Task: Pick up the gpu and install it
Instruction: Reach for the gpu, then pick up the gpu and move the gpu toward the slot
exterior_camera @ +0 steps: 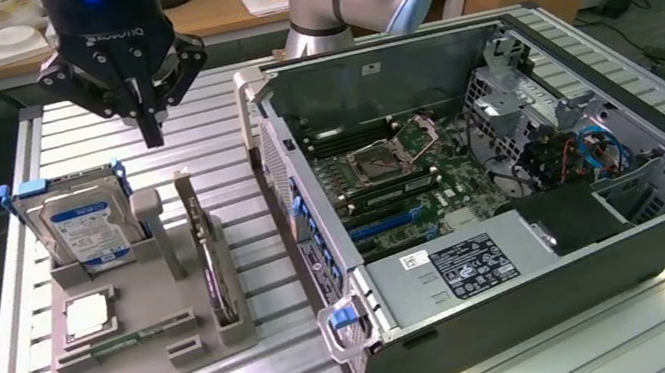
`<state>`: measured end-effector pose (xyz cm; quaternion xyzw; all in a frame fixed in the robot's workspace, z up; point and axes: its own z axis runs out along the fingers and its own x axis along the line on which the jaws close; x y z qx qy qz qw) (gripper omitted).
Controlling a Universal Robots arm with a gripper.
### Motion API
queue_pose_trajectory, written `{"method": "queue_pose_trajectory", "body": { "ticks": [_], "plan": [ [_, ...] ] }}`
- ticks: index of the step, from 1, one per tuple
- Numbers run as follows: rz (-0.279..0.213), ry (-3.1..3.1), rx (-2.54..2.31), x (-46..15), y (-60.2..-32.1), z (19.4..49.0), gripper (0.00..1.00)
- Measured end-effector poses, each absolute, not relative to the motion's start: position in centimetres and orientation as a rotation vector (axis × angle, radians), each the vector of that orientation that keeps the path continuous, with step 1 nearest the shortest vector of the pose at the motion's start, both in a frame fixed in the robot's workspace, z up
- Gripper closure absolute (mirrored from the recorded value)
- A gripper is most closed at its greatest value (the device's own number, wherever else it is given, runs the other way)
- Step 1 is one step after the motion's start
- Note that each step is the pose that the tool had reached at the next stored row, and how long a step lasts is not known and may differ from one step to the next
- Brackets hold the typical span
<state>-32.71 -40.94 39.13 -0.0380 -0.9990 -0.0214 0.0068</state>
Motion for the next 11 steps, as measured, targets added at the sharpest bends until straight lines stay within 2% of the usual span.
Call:
{"method": "queue_pose_trajectory", "body": {
  "ticks": [11],
  "plan": [
    [-0.067,-3.124,-0.119,-32.78,-40.95,39.13,0.9]
  ]
}}
